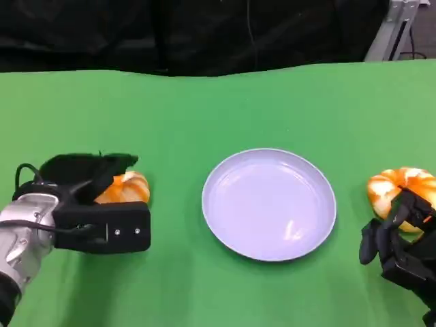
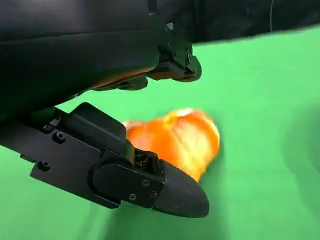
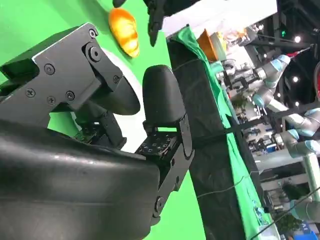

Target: Grasp the bread from the table and place it into the plate.

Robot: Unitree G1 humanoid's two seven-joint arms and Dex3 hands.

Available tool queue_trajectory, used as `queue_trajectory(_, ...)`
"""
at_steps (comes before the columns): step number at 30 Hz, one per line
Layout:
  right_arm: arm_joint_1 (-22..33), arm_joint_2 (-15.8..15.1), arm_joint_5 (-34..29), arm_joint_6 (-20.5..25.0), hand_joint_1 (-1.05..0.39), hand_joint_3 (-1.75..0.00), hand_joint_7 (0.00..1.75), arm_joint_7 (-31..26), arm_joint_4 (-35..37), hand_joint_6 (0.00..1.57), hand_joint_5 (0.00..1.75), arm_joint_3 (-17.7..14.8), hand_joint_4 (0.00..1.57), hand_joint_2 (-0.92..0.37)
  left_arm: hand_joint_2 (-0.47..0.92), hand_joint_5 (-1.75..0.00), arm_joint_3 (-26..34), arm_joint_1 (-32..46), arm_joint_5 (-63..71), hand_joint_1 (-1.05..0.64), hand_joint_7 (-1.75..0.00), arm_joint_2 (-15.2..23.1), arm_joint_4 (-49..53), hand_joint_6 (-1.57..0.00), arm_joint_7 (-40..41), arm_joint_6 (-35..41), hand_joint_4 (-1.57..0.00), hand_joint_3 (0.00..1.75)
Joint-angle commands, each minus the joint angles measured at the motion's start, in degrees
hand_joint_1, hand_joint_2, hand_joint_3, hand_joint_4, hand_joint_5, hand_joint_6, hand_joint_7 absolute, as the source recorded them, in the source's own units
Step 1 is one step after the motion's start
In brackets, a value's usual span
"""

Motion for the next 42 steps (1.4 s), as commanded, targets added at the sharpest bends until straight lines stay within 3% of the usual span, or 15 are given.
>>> queue_trajectory(1,0.28,-0.35,0.24,-0.63,-0.05,-1.48,1.70,-0.10,-0.40,0.77,1.75,-0.23,0.93,-0.43,0.92,-0.01,-0.31,-1.15,-1.37,-1.05,0.00,1.50,0.58,-0.22,-2.61,0.72,-0.26,0.18)
queue_trajectory(14,0.36,-0.49,0.34,-0.86,-0.05,-1.46,1.70,0.22,-0.26,0.77,1.75,-0.17,0.93,-0.44,0.92,-0.01,-1.34,-2.52,-2.01,-1.01,-0.01,0.74,4.71,-0.24,-2.37,0.68,-0.29,0.21)
queue_trajectory(31,0.70,-0.44,0.23,-0.59,-0.05,-1.46,1.70,-0.16,-0.99,0.77,1.75,-0.04,0.93,-0.44,0.92,-0.03,-4.82,-6.24,-1.81,-0.93,-0.02,-3.41,18.52,-0.31,4.30,-3.08,-0.37,0.23)
queue_trajectory(35,0.76,-0.39,0.44,-0.68,-0.05,-1.47,1.70,0.10,-0.94,0.77,1.75,-0.06,0.93,-0.44,0.92,-0.03,-4.45,-6.46,-3.06,-0.73,-0.03,-4.61,20.44,-0.37,5.87,-3.37,-0.41,0.20)
queue_trajectory(36,0.80,-0.37,0.44,-0.69,-0.05,-1.47,1.70,0.11,-1.01,0.77,1.75,-0.05,0.93,-0.43,0.92,-0.04,-4.30,-6.43,-3.36,-0.61,-0.05,-4.92,20.67,-0.42,6.60,-3.14,-0.45,0.18)
queue_trajectory(38,0.85,-0.41,0.36,-0.75,-0.05,-1.47,1.70,0.11,-1.07,0.77,1.75,0.00,0.93,-0.43,0.92,-0.14,-3.77,-5.97,-4.22,-0.38,-0.09,-5.36,20.99,-0.57,9.64,-3.70,-0.64,0.20)
queue_trajectory(40,0.85,-0.44,0.33,-0.81,-0.05,-1.48,1.70,0.13,-1.04,0.77,1.75,0.01,0.93,-0.43,0.92,-0.64,-2.88,-5.57,-5.43,-0.24,-0.06,-5.72,21.31,-0.81,11.83,-4.62,-0.68,0.27)
queue_trajectory(42,0.86,-0.44,0.34,-0.60,-0.05,-1.48,1.70,-0.13,-1.11,0.77,1.75,-0.03,0.93,-0.43,0.92,-0.84,-2.08,-5.22,-6.42,-0.14,-0.12,-6.04,21.39,-1.02,14.25,-5.34,-0.74,0.30)
